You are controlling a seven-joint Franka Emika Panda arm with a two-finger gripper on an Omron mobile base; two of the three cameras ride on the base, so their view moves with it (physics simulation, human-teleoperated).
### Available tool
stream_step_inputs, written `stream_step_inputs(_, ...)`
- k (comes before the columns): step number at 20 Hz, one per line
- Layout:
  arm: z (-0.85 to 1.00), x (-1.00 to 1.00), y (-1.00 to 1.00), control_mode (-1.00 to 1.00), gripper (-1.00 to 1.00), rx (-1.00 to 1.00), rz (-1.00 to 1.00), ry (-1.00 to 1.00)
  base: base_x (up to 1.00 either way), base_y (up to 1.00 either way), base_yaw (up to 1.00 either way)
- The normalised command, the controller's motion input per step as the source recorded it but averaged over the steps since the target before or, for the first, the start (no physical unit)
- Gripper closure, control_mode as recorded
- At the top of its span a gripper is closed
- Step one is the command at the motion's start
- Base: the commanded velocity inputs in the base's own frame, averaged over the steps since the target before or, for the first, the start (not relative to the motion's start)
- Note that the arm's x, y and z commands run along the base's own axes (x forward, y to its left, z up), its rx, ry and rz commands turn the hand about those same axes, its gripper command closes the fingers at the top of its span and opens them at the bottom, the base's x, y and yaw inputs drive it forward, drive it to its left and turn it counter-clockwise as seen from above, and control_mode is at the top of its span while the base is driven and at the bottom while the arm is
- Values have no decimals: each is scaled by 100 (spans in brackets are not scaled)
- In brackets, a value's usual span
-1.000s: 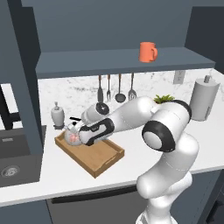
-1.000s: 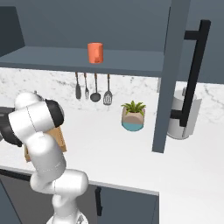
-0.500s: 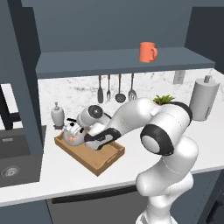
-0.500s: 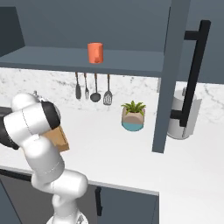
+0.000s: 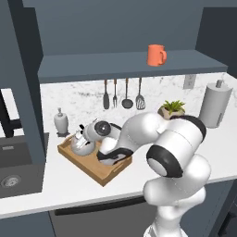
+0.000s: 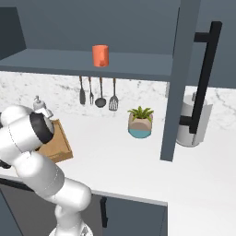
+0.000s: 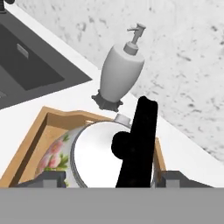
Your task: Pick the kettle from the counter and place it on the tray. Then pick the mug from the cabinet and place it on the tray. Then close the cabinet doors.
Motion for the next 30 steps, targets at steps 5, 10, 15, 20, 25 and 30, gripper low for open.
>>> stream_step_inputs(5,13,0,0,-100,-100,0,-11,0,0,0,0)
stream_step_inputs(10,44,0,5,-100,-100,0,-22,0,0,0,0)
stream_step_inputs(15,65,-1,0,-100,-100,0,-25,-2,0,0,0)
stream_step_inputs(20,88,-22,-7,-100,-100,6,-21,4,0,0,0)
stream_step_inputs(25,62,-35,-19,-100,-100,9,-23,17,0,0,0)
stream_step_inputs(30,14,-59,-41,-100,-100,4,-18,11,0,0,0)
